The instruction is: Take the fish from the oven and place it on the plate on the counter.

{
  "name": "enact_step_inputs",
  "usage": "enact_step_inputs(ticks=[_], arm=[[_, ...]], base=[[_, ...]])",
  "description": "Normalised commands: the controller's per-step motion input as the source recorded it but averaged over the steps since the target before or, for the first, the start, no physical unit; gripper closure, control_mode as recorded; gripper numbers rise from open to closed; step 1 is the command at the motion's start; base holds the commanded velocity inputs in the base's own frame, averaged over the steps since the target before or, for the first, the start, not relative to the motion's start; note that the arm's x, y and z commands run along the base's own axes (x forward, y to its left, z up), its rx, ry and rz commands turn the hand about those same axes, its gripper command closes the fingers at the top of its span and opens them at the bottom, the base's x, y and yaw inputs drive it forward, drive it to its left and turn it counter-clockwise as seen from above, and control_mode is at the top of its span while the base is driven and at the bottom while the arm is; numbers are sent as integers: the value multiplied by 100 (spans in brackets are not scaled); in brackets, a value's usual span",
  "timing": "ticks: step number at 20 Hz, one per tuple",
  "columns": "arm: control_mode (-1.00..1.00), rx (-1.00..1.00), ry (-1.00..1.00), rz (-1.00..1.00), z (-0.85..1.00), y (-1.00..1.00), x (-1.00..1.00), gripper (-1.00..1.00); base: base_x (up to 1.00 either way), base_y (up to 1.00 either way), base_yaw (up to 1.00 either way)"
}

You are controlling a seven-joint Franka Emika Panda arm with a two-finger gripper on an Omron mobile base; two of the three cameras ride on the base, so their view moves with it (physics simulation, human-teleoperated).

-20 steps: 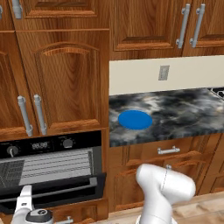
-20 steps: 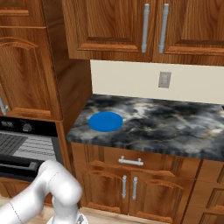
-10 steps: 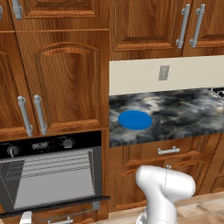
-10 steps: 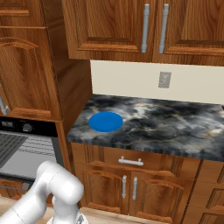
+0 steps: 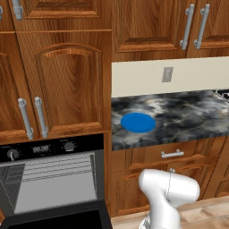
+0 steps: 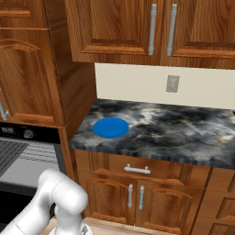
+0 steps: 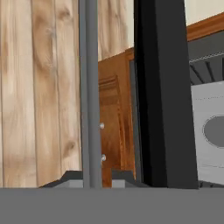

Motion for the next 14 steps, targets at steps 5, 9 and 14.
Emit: enact_step_inputs(ticks=[5, 9, 14], arm=[[-100, -2, 4, 1, -76, 0, -58, 100], [-100, 0, -7, 3, 31, 0, -35, 100], [-100, 0, -27, 6, 91, 0, -32, 100]], base=[[0, 0, 0], [0, 0, 0], [0, 0, 0]])
